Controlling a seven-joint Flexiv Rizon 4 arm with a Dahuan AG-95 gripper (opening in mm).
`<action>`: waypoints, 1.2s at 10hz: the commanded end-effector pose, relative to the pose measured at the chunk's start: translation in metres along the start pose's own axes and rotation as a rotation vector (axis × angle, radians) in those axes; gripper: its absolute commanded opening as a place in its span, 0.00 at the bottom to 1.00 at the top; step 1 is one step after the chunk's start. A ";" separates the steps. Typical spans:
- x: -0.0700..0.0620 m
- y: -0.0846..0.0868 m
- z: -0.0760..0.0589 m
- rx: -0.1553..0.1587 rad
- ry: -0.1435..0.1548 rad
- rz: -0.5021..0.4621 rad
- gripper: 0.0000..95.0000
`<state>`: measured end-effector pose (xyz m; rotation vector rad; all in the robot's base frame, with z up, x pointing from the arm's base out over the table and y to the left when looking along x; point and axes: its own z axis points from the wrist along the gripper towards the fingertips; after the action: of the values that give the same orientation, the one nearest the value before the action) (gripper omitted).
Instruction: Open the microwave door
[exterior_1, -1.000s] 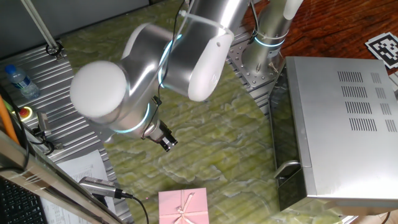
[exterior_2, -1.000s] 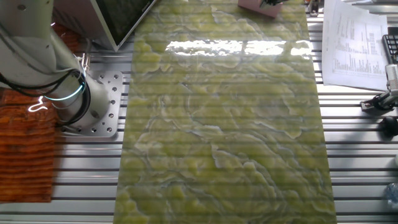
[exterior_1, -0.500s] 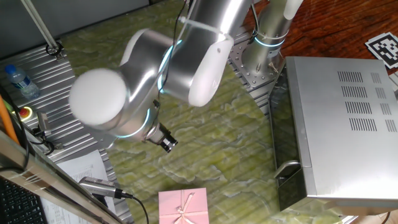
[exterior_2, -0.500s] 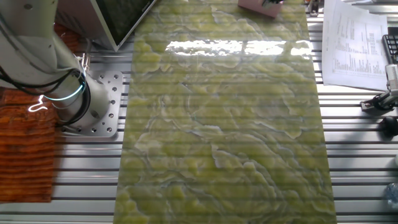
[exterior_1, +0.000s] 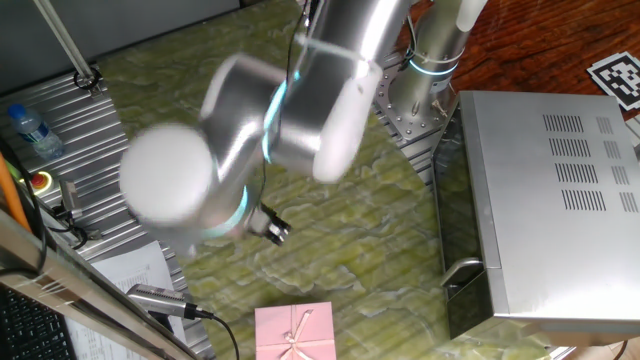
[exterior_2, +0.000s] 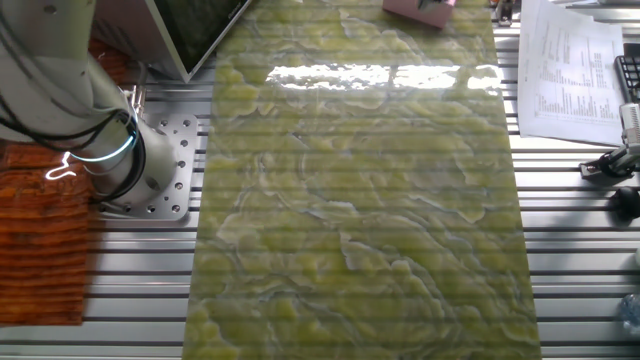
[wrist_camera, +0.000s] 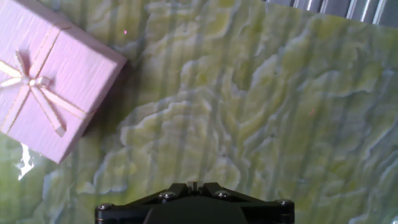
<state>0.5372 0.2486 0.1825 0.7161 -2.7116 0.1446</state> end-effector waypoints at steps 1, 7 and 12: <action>0.006 0.048 -0.005 0.000 -0.013 0.003 0.00; 0.027 0.097 0.009 0.018 -0.001 0.026 0.00; 0.027 0.097 0.009 0.066 -0.048 -0.059 0.00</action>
<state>0.4644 0.3190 0.1819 0.7120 -2.7718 0.2259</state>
